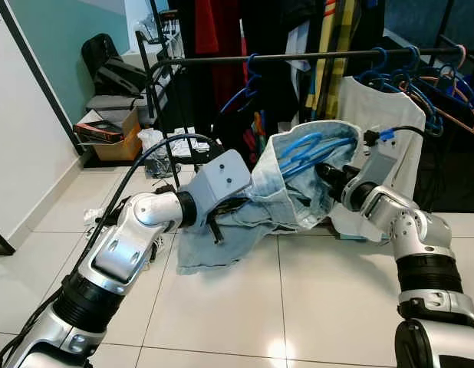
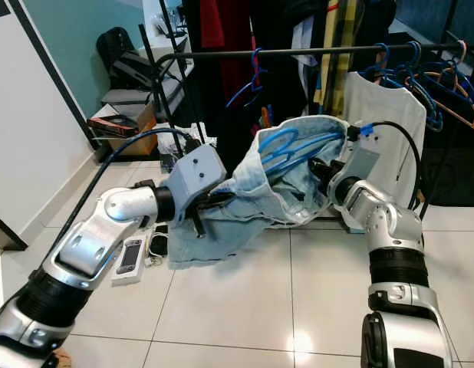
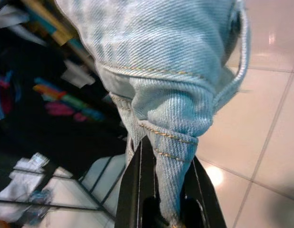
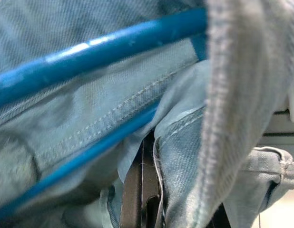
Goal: Hang hanger
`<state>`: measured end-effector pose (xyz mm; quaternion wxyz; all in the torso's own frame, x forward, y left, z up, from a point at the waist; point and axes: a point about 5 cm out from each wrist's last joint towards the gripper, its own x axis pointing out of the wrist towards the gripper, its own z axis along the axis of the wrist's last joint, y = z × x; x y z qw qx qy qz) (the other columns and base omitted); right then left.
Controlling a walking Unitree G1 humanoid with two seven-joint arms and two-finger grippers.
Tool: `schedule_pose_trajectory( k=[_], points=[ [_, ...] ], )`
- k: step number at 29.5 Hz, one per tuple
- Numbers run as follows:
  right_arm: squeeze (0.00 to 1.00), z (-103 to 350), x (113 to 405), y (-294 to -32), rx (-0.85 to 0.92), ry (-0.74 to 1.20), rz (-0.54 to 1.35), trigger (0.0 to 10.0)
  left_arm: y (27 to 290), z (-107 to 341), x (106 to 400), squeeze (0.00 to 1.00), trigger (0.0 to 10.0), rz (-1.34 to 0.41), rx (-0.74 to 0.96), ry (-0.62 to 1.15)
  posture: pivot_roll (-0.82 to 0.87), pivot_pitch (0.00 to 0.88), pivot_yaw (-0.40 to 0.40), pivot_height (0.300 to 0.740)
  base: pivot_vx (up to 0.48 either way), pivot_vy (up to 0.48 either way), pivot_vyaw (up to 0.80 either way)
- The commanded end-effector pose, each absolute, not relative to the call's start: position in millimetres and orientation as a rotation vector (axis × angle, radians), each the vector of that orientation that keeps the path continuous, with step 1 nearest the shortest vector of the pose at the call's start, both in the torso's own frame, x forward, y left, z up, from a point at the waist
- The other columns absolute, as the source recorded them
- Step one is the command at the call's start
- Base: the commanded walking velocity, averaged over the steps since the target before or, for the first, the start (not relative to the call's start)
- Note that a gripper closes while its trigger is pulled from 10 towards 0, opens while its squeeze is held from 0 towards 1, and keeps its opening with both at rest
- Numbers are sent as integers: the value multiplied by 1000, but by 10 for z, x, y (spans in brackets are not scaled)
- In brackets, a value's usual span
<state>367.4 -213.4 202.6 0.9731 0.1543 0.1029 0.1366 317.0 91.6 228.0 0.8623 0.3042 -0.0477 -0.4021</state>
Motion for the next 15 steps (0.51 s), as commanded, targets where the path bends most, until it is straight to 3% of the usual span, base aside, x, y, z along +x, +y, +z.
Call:
schedule_pose_trajectory(
  k=[1,7,11,15],
  points=[
    [0,2070,3660,-2044,284,201,340,0,1084,2275,3250,0,10000,-755,687,-62,-47,0,66,740,0,0,0],
    [0,2060,3613,-2175,241,205,320,0,1308,2224,3330,0,10000,-647,789,13,-48,0,68,740,0,0,0],
    [0,2156,3582,-2404,198,153,254,0,1572,1989,3339,0,10000,-577,945,172,-53,0,74,740,0,0,0],
    [0,2264,3599,-2455,176,105,244,0,1647,1885,3312,0,10000,-556,990,250,-54,0,72,740,0,0,0]
  ],
)
